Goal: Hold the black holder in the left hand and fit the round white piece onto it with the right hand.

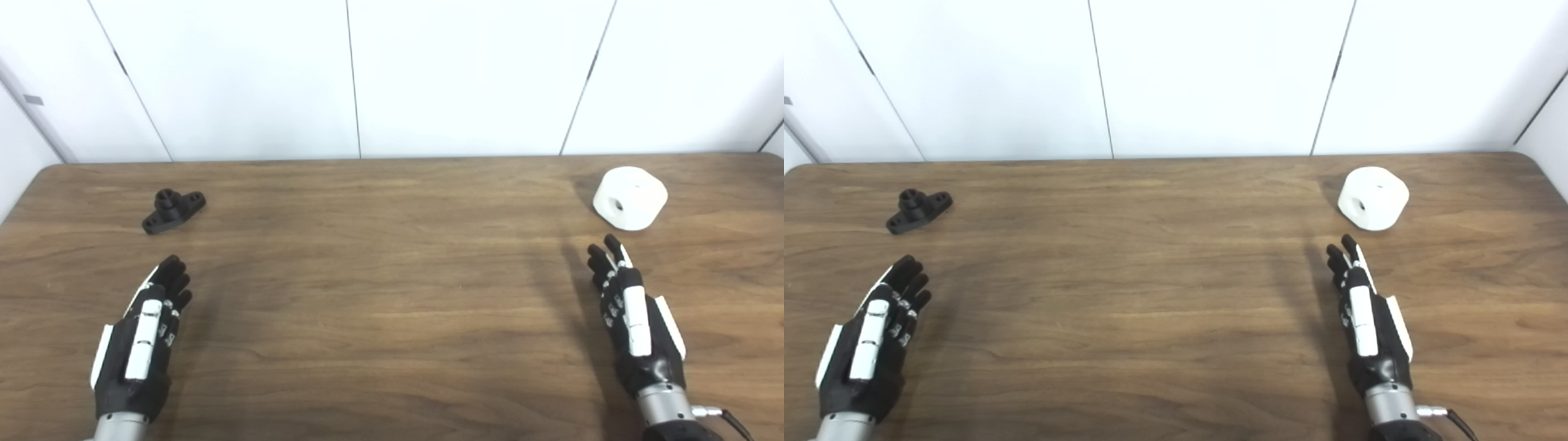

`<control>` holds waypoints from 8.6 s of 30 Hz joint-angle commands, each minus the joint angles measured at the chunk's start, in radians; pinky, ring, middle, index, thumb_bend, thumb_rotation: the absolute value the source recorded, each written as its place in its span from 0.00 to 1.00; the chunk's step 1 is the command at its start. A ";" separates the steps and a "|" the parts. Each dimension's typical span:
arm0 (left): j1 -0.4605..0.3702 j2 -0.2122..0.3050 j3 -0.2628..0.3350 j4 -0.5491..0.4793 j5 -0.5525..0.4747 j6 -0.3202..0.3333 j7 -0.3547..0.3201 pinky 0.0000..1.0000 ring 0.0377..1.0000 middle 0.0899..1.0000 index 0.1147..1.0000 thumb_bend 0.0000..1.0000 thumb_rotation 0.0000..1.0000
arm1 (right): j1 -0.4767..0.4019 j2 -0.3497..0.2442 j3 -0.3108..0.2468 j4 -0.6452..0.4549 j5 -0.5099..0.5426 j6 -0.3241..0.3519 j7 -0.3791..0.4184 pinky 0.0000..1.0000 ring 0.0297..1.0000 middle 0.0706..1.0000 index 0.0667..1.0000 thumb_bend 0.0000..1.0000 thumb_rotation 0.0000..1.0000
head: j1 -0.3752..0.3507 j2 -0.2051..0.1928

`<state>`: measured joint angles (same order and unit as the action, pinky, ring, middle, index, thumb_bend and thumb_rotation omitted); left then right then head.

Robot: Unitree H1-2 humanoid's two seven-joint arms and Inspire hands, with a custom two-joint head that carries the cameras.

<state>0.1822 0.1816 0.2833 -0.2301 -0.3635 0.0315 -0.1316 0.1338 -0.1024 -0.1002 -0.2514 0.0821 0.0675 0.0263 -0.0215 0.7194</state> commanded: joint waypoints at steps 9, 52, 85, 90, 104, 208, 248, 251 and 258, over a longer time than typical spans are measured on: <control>-0.011 0.020 0.002 -0.038 0.001 -0.010 -0.001 0.96 0.94 0.92 0.87 0.45 0.69 | -0.014 0.002 -0.001 -0.025 0.013 -0.008 0.004 1.00 0.96 0.95 0.98 0.61 1.00 | 0.001 -0.004; -0.014 -0.057 -0.071 0.103 0.096 -0.156 0.004 0.96 0.94 0.94 0.90 0.40 0.62 | -0.012 -0.052 -0.036 0.152 0.085 -0.120 0.063 1.00 1.00 0.96 1.00 0.57 1.00 | 0.249 -0.260; -0.018 -0.095 -0.108 0.133 0.146 -0.197 0.022 0.97 0.96 0.95 0.92 0.38 0.63 | -0.019 -0.062 -0.061 0.188 0.120 -0.143 0.066 1.00 0.99 0.95 1.00 0.57 1.00 | 0.341 -0.315; -0.016 -0.103 -0.114 0.131 0.162 -0.193 0.028 0.98 0.96 0.95 0.92 0.39 0.64 | -0.015 -0.067 -0.065 0.185 0.123 -0.134 0.067 1.00 1.00 0.96 1.00 0.57 1.00 | 0.342 -0.322; -0.015 -0.126 -0.140 0.158 0.189 -0.225 0.039 0.97 0.97 0.95 0.92 0.38 0.62 | -0.008 -0.090 -0.077 0.213 0.137 -0.147 0.082 1.00 1.00 0.94 1.00 0.54 1.00 | 0.373 -0.348; -0.480 0.393 -0.186 0.331 1.080 0.161 0.235 1.00 1.00 0.98 0.89 0.90 0.47 | 0.021 -0.068 -0.064 0.132 0.130 -0.109 0.092 1.00 1.00 0.96 0.99 0.61 0.99 | 0.335 -0.221; -0.722 0.421 -0.340 0.798 0.904 0.188 0.209 1.00 0.99 0.92 0.72 0.92 0.46 | 0.022 -0.087 -0.047 0.155 0.136 -0.154 0.106 1.00 0.98 0.95 0.98 0.60 1.00 | 0.301 -0.208; -0.721 0.420 -0.338 0.794 0.889 0.179 0.208 1.00 0.99 0.92 0.71 0.91 0.45 | 0.023 -0.086 -0.046 0.150 0.133 -0.149 0.105 1.00 0.98 0.95 0.98 0.60 1.00 | 0.297 -0.208; -0.720 0.418 -0.337 0.779 0.863 0.176 0.200 1.00 0.98 0.89 0.66 0.87 0.39 | 0.028 -0.081 -0.045 0.132 0.127 -0.135 0.096 1.00 0.98 0.94 0.96 0.61 1.00 | 0.294 -0.204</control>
<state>-0.5014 0.5710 -0.0555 0.5758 0.5035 0.2223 0.0663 0.1350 -0.2042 -0.1581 -0.1280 0.2072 -0.0701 0.1206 0.2715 0.5154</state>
